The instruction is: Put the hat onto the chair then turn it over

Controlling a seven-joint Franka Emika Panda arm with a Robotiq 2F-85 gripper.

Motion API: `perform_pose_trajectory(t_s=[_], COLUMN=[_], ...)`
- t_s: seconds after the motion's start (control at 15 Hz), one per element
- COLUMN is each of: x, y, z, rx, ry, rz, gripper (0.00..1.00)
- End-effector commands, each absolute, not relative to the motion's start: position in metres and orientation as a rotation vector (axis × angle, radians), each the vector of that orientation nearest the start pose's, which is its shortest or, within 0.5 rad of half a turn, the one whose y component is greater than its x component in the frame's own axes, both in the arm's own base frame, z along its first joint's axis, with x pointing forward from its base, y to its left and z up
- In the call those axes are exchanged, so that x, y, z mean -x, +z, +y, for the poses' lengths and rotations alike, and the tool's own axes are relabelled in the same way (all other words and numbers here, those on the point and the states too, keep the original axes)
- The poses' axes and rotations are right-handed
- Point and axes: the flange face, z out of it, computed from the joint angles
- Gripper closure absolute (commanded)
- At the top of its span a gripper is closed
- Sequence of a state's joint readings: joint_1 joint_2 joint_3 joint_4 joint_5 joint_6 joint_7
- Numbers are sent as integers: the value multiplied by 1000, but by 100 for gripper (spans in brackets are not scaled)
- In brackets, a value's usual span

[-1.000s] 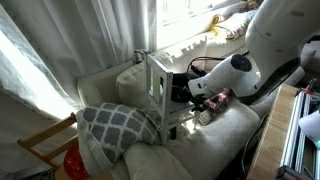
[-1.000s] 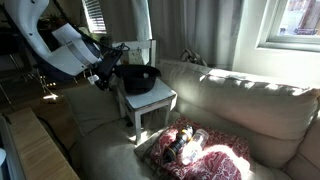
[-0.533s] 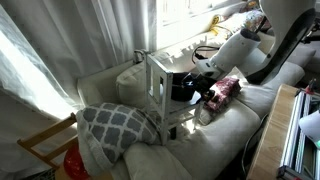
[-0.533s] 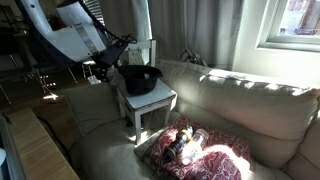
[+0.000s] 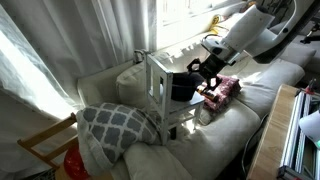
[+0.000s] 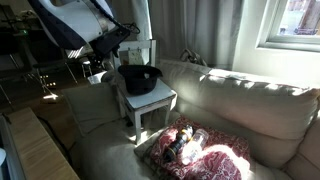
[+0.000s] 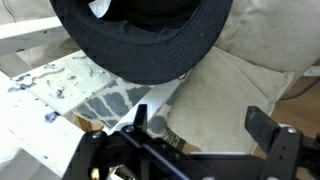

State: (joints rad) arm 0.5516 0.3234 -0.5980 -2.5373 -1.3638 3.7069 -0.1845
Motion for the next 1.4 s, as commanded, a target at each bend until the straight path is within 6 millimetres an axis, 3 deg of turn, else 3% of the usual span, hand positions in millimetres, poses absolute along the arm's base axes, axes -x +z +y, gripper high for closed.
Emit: perform_pose_trajectory(t_s=[0.0, 0.33, 0.47, 0.53, 0.6, 0.8, 1.07, 1.2, 1.27, 1.33], x=[-421, -463, -475, -485, -477, -487, -487, -485, -474, -473], y=[259, 294, 299, 312, 298, 313, 315, 313, 298, 297], z=[89, 82, 81, 81, 79, 80, 80, 79, 80, 79], rx=[-2220, -2419, -2476, -2470, -2451, -2450, -2455, -2534, -2623, -2680], ry=[929, 957, 931, 940, 941, 945, 949, 1003, 1022, 1026], rz=[1967, 1544, 1376, 1287, 1420, 1326, 1316, 1257, 1221, 1159], gripper=[0, 0, 0, 0, 0, 0, 0, 0, 0, 0])
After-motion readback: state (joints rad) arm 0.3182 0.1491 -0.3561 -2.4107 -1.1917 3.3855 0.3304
